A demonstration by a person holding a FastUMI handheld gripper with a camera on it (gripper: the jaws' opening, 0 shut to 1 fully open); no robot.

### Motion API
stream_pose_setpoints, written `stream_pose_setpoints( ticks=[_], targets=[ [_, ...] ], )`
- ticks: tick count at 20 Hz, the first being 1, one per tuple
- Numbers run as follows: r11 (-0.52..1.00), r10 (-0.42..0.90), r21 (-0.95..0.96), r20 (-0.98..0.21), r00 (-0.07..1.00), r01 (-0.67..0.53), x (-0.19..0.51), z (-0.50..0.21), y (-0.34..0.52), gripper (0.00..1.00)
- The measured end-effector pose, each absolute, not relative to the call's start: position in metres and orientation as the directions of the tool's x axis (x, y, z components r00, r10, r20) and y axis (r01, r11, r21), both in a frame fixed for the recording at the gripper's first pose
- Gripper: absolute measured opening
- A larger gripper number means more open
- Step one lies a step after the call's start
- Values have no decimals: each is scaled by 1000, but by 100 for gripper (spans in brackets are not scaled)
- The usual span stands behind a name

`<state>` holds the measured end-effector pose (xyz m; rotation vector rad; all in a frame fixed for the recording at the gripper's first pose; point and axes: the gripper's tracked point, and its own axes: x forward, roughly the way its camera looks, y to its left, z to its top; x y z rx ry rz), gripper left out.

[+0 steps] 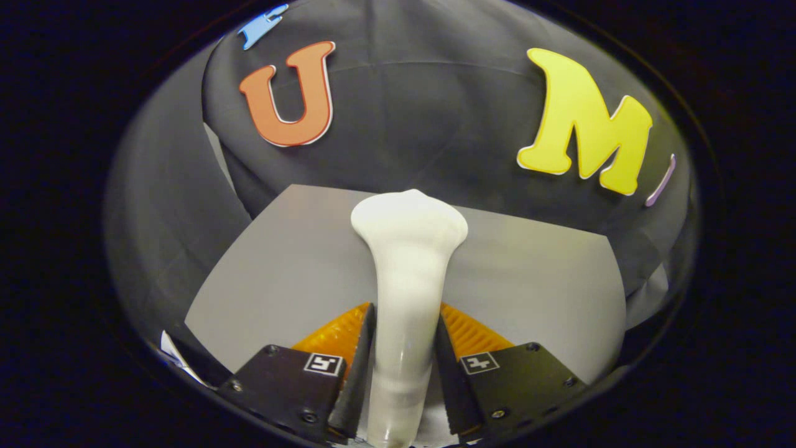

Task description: Iron the clothes twice with a garment steamer, once on the left side and once on the right side.

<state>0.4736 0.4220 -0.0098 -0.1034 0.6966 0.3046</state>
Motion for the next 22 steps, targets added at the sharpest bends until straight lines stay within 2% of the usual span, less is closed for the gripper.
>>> stream_pose_setpoints(
  ticks=[3, 8, 14, 22],
  targets=[
    [953, 233, 8, -656, 718, -302, 472, -9, 422, 47],
    [941, 305, 81, -626, 717, -330, 467, -4, 423, 41],
    [924, 364, 95, -521, 772, -371, 436, 24, 411, 40],
    [886, 464, 187, -355, 812, -425, 354, 70, 371, 38]
  ],
)
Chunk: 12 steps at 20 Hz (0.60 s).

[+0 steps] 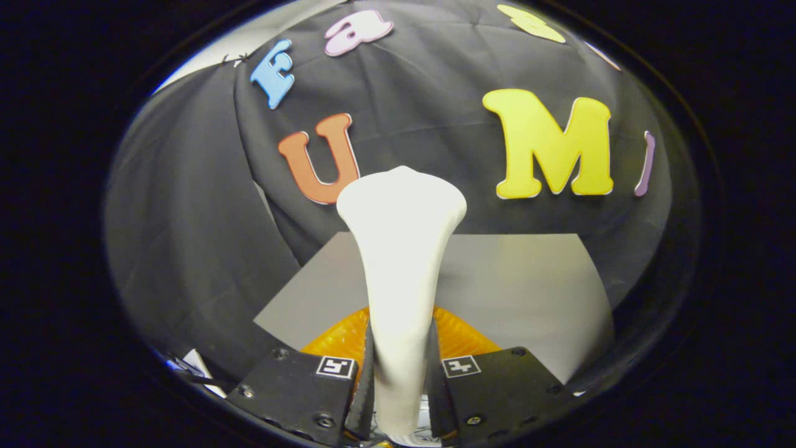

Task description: Iron the clothes twice with a garment steamer, once on the left side and once on the right side.

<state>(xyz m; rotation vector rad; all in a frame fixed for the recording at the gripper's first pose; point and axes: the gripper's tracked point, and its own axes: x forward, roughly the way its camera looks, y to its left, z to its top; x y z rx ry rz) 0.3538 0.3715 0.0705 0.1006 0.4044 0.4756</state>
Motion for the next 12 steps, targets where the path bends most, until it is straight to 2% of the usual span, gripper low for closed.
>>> stream_pose_setpoints(
  ticks=[12],
  targets=[
    [888, 424, 234, -81, 902, -396, 204, 175, 238, 38]
  ],
)
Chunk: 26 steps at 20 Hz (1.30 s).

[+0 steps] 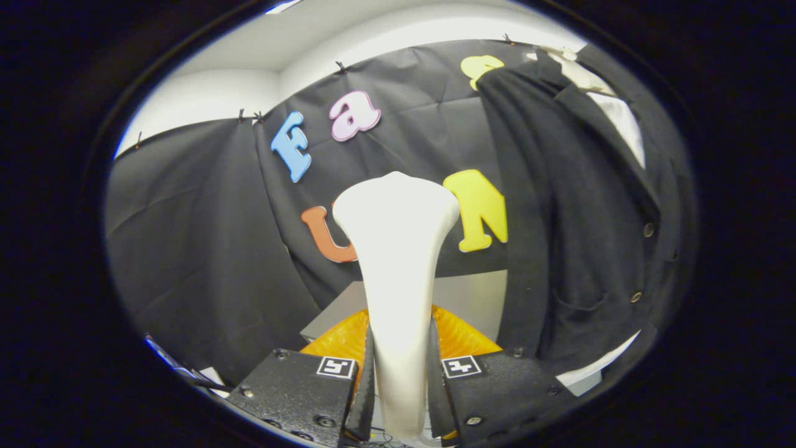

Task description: Iron the clothes twice with a garment steamer, once on the left side and once on the right side.

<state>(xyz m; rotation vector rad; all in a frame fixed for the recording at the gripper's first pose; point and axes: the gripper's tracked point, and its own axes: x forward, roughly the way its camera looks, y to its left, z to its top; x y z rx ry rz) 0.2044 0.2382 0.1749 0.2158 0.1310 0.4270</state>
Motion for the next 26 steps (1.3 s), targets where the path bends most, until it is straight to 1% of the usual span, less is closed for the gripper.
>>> stream_pose_setpoints(
  ticks=[6, 10, 13, 19, 23, 26],
  targets=[
    [940, 268, 208, 37, 963, -270, 174, 224, 142, 38],
    [961, 176, 200, 87, 980, -191, 177, 251, 86, 38],
    [969, 120, 206, 103, 987, -139, 186, 264, 56, 38],
    [981, 30, 187, 105, 994, -49, 223, 275, 25, 38],
    [989, -22, 145, 116, 993, 5, 241, 278, 20, 38],
    [992, -31, 124, 90, 995, 19, 253, 266, 26, 38]
  ],
)
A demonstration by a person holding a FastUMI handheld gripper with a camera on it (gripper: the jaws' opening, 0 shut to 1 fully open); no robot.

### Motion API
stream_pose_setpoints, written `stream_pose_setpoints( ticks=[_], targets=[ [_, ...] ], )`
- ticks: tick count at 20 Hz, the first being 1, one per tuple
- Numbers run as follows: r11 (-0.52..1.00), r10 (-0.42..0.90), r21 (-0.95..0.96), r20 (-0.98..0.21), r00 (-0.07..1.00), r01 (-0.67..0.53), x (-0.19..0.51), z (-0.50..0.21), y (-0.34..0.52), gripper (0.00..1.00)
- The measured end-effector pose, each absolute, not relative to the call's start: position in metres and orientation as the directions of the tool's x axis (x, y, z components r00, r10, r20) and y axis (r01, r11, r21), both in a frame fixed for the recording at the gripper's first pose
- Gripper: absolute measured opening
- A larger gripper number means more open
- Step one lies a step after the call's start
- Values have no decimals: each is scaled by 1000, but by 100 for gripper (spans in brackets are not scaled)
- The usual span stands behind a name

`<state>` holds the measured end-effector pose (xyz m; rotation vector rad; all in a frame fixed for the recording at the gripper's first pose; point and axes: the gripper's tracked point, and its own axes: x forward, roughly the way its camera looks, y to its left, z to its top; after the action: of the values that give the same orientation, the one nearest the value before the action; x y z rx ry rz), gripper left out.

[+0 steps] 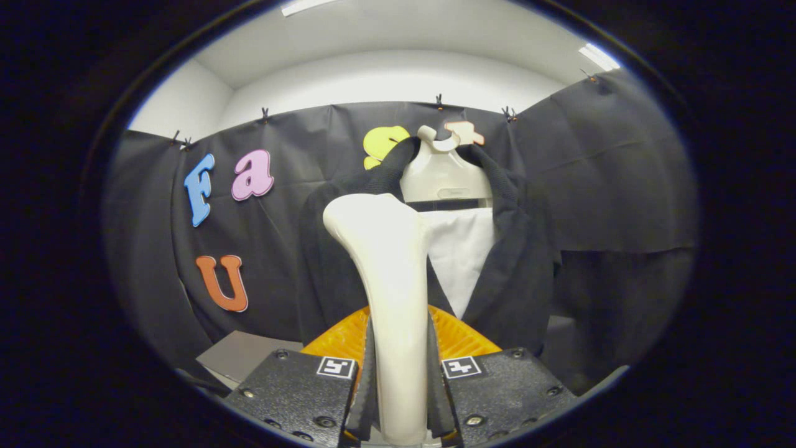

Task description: Iron the clothes twice with a garment steamer, once on the left side and once on the right side.

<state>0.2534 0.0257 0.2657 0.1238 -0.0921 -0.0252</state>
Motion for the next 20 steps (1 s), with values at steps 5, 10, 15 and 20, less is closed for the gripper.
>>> stream_pose_setpoints(
  ticks=[5, 10, 15, 20],
  targets=[
    [994, -50, 102, 33, 998, 47, 267, 240, 24, 38],
    [994, -60, 94, -3, 998, 60, 269, 215, 21, 38],
    [993, -68, 95, -33, 997, 71, 271, 185, 11, 38],
    [994, -59, 90, -63, 996, 65, 268, 156, 6, 38]
  ],
)
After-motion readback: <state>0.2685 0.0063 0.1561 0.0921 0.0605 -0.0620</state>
